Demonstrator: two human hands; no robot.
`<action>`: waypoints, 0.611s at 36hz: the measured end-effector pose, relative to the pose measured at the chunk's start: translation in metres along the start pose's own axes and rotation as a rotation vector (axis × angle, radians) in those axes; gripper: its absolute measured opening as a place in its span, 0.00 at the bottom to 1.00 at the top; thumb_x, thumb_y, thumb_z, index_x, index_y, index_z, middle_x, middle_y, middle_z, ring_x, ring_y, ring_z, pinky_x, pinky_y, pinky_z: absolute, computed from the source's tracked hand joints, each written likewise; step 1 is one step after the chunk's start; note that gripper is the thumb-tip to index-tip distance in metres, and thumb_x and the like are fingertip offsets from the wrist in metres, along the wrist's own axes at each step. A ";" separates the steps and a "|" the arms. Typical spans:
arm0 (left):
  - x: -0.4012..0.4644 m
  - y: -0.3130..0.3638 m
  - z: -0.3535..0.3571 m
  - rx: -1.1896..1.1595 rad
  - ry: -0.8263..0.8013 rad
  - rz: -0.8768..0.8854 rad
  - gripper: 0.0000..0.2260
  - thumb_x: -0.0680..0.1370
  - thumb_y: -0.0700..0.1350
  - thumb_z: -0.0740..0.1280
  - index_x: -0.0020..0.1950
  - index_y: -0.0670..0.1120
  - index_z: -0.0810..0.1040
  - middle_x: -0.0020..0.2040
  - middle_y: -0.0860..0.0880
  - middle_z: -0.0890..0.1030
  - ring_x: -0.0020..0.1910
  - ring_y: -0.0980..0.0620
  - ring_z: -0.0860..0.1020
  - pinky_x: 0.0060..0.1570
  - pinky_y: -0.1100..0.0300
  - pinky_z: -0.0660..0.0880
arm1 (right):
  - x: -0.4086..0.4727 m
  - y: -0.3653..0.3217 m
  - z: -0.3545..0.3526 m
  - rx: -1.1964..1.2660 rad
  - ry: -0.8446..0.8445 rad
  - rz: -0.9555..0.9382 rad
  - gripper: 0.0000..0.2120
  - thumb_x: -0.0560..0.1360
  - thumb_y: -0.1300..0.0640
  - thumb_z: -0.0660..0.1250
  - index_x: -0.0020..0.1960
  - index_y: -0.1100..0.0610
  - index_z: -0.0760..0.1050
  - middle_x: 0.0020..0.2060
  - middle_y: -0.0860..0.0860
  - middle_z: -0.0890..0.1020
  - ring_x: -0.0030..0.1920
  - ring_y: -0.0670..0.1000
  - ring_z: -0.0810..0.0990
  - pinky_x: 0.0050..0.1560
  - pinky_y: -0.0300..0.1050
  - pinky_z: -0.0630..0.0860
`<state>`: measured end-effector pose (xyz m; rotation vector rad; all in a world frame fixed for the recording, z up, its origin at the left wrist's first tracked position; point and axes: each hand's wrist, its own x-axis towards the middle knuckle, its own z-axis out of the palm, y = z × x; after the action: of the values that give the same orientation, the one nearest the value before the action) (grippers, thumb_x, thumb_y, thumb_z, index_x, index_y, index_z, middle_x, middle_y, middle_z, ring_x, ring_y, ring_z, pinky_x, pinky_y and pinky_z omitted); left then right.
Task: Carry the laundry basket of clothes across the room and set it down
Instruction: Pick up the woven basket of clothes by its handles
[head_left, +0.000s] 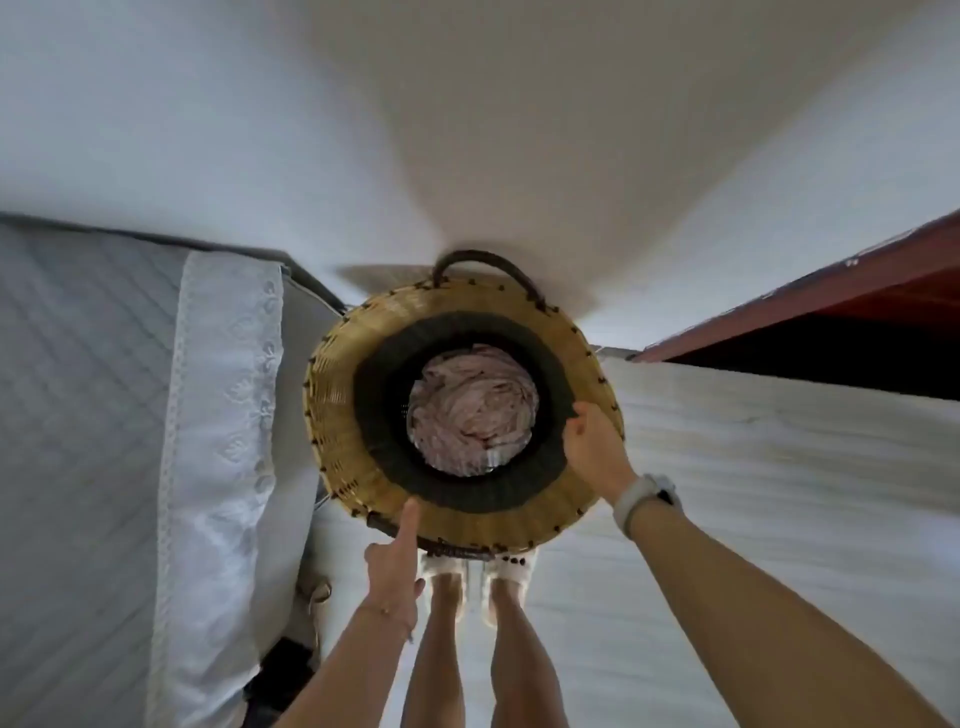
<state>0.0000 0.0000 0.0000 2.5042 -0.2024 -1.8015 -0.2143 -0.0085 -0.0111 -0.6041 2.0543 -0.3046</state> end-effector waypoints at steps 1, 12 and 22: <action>0.005 -0.001 0.007 -0.020 0.050 0.049 0.28 0.74 0.58 0.64 0.65 0.39 0.65 0.53 0.43 0.75 0.49 0.42 0.74 0.52 0.49 0.72 | 0.017 -0.008 0.002 -0.030 0.038 -0.051 0.20 0.78 0.56 0.53 0.68 0.61 0.62 0.68 0.62 0.68 0.66 0.62 0.68 0.64 0.52 0.67; 0.041 -0.012 0.037 -0.097 0.430 0.176 0.18 0.79 0.48 0.56 0.52 0.34 0.76 0.46 0.36 0.80 0.44 0.41 0.78 0.41 0.53 0.73 | 0.107 -0.092 0.008 -0.149 0.197 -0.479 0.23 0.76 0.55 0.54 0.70 0.61 0.59 0.68 0.60 0.68 0.67 0.61 0.67 0.67 0.59 0.66; 0.020 -0.002 0.013 -0.060 0.404 0.202 0.21 0.79 0.51 0.55 0.46 0.35 0.77 0.43 0.35 0.81 0.46 0.36 0.80 0.51 0.45 0.78 | 0.069 -0.086 -0.003 -0.184 0.070 -0.589 0.15 0.78 0.53 0.53 0.57 0.63 0.69 0.48 0.57 0.76 0.47 0.55 0.74 0.45 0.45 0.67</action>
<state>-0.0059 -0.0003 -0.0230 2.6246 -0.3576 -1.1826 -0.2217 -0.1182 -0.0217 -1.3301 1.9442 -0.4831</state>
